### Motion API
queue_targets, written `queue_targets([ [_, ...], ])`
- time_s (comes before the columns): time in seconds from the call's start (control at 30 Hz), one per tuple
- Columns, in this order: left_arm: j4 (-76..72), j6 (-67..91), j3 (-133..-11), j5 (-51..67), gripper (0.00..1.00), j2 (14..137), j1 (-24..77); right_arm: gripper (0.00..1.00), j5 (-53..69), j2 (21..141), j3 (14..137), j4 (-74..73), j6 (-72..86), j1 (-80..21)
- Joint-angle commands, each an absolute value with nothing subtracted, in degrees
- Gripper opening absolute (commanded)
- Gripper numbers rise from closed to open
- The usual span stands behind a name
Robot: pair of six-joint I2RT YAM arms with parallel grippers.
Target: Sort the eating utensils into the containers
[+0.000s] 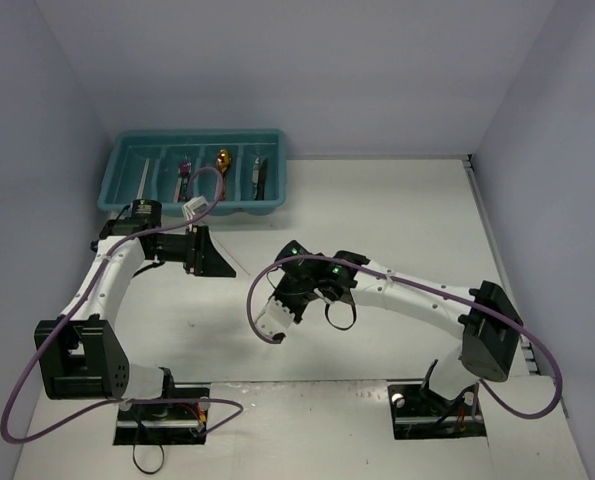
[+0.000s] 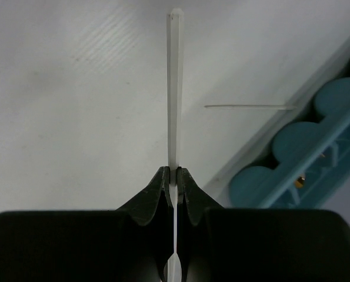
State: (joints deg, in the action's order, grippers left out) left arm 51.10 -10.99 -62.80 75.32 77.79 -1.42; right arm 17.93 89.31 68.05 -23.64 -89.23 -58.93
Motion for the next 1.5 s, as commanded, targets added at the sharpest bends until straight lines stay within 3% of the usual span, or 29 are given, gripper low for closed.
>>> queue_targets([
  [0.0, 50.16, -8.79, -63.35, 80.55, 0.61, 77.96, 0.12, 0.00, 16.63, 84.51, 68.42, -11.66, -92.75, -59.24],
  [0.23, 50.18, -9.32, -63.38, 81.47, 0.61, 80.60, 3.61, 0.00, 19.53, 81.46, 66.60, -0.71, -94.25, -59.24],
  [0.77, 49.83, -9.14, -63.97, 81.23, 0.60, 82.98, 10.58, 0.00, 19.69, 82.17, 66.09, -0.45, -98.27, -59.94],
  [0.83, 49.83, -9.14, -63.74, 81.45, 0.57, 83.21, 11.11, 0.00, 19.77, 82.10, 66.09, -0.52, -98.42, -59.94],
  [1.1, 49.97, -9.13, -63.91, 81.65, 0.14, 83.99, 11.21, 0.01, 20.18, 81.00, 64.06, -0.53, -99.89, -60.14],
  [1.13, 50.01, -9.05, -63.98, 81.65, 0.07, 84.11, 11.25, 0.03, 19.86, 81.03, 63.90, -0.53, -99.91, -60.30],
  [1.17, 50.01, -8.97, -63.98, 81.65, 0.03, 84.11, 11.25, 0.28, 19.70, 81.04, 63.90, -0.53, -99.60, -60.54],
  [1.2, 50.09, -8.88, -63.98, 81.49, 0.00, 84.11, 11.25, 0.29, 19.61, 80.95, 63.90, -0.53, -99.58, -60.56],
  [1.27, 50.10, -8.74, -63.81, 81.35, 0.00, 83.73, 11.08, 0.63, 19.41, 80.46, 63.86, 1.22, -99.25, -60.64],
  [1.33, 50.10, -8.53, -63.92, 80.99, 0.00, 83.42, 10.96, 0.72, 19.06, 79.80, 63.56, 1.23, -98.80, -60.59],
  [1.47, 50.10, -8.55, -65.03, 79.05, 0.00, 82.86, 8.55, 0.77, 17.81, 77.06, 62.89, 1.23, -95.60, -60.64],
])
